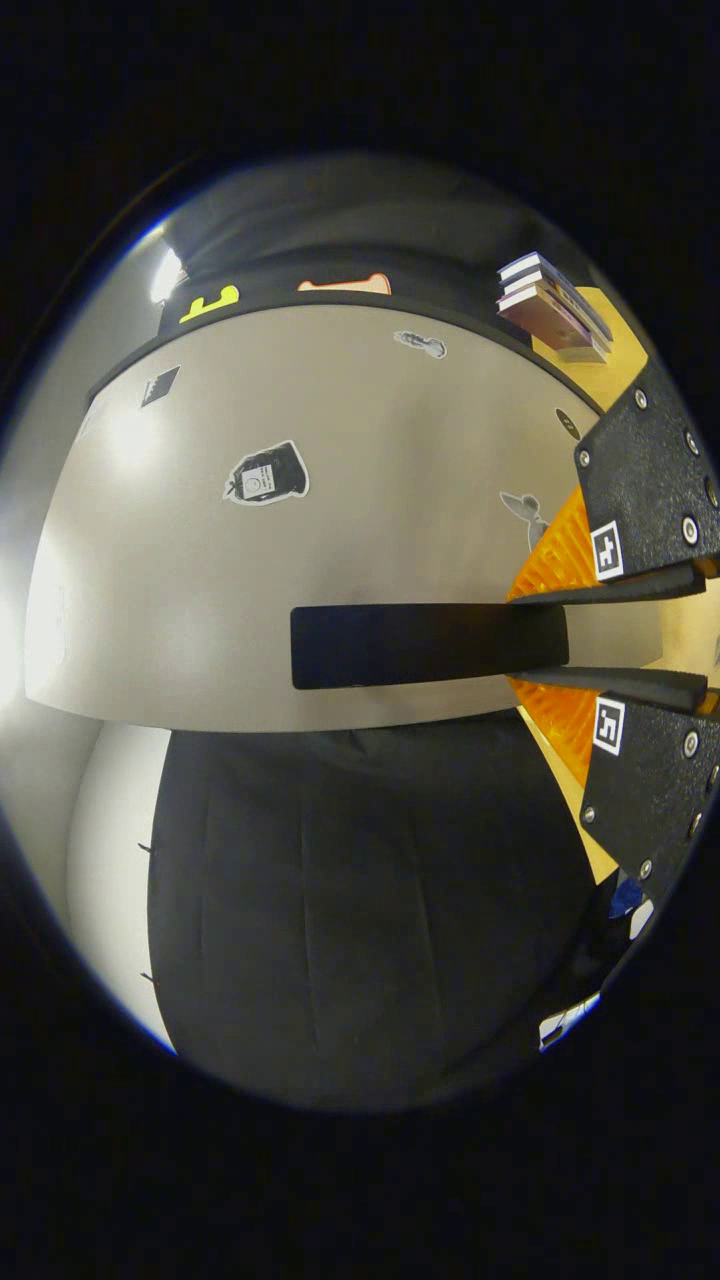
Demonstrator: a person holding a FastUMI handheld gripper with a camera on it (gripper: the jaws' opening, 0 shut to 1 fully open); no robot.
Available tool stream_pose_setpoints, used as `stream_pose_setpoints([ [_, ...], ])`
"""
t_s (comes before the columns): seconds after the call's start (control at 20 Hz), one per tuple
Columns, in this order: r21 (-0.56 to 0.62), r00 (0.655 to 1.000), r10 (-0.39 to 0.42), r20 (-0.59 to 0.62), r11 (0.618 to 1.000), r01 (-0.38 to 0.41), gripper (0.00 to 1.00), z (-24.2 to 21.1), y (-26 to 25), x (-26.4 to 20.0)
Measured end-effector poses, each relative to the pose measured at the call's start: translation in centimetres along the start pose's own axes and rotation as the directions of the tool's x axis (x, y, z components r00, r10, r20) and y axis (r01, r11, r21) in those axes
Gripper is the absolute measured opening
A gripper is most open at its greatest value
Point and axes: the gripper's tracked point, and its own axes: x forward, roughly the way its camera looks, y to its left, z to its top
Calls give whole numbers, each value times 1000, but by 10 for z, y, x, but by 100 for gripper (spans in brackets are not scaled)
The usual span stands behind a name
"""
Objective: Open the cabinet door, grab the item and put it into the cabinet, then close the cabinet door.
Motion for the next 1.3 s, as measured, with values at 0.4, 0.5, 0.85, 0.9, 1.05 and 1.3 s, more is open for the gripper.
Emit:
stream_pose_setpoints([
  [0.4, -11, 990, 138, -6, 990, -138, 28, -6, -33, -60],
  [0.5, -18, 988, 152, -7, 988, -152, 28, -4, -46, -67],
  [0.85, -8, 996, 92, 17, 996, -91, 28, -10, -77, -110],
  [0.9, -12, 998, 68, 16, 998, -68, 27, -12, -81, -114],
  [1.05, 0, 1000, -3, 29, 1000, 3, 27, -17, -94, -137],
  [1.3, 62, 990, -133, 42, 990, 130, 44, -18, -127, -154],
])
